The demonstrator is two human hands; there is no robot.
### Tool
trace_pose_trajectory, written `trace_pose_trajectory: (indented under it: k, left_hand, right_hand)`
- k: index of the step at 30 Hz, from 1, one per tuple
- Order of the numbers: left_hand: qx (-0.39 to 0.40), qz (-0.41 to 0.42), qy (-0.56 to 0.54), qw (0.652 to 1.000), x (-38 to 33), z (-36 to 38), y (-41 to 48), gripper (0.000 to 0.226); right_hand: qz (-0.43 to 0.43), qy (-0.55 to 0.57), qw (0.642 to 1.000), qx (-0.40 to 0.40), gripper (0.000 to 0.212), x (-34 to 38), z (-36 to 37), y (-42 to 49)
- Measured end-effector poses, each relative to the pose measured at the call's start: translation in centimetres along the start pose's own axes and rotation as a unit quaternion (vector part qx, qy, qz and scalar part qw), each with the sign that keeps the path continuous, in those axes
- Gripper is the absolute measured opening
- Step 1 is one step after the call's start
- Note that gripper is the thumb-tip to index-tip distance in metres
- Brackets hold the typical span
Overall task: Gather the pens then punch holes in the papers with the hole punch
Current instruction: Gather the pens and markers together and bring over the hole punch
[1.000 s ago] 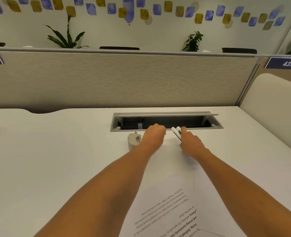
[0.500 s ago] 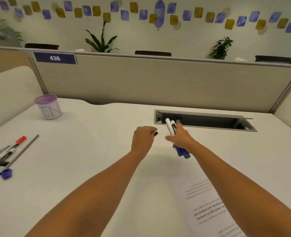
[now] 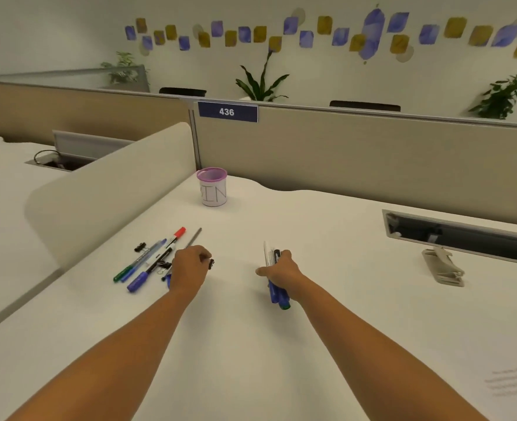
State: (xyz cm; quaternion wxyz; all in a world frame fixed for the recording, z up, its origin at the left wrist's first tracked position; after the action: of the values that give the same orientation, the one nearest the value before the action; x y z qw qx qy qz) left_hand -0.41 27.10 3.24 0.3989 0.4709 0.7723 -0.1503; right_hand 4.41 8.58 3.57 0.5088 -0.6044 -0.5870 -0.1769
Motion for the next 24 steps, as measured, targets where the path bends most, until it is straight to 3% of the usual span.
trace_pose_trajectory:
  k: [6, 11, 19, 24]
  left_hand:
    - [0.083, -0.036, 0.043, 0.995, 3.4, -2.4, 4.1, 0.022]
    - [0.099, -0.020, 0.047, 0.994, 4.4, -2.5, 5.9, 0.026]
    - [-0.066, 0.067, 0.016, 0.995, 8.4, -6.1, 5.1, 0.020]
    - [-0.097, 0.055, 0.073, 0.991, 12.1, -7.4, 4.1, 0.022]
  right_hand:
    - [-0.004, -0.050, 0.999, -0.016, 0.056, 2.2, 6.3, 1.4]
    - [0.013, -0.035, 0.999, -0.028, 0.053, 3.8, 9.1, 2.9]
    - [-0.014, -0.022, 0.998, -0.058, 0.046, 6.1, 11.5, 4.1]
    - [-0.050, -0.102, 0.987, -0.116, 0.038, 6.4, 11.4, 4.4]
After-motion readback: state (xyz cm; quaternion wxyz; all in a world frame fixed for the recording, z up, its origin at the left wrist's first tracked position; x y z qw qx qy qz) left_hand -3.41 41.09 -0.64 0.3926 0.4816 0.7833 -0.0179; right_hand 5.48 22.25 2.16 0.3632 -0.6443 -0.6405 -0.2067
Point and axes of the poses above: each hand's wrist, its own y-axis towards the middle knuckle, its own z-axis out of the palm, x = y × z, the point moved 1 cm from there along y, towards the middle knuckle, and after that the axes turned 2 degrees about -y, right-handed, at the moved point
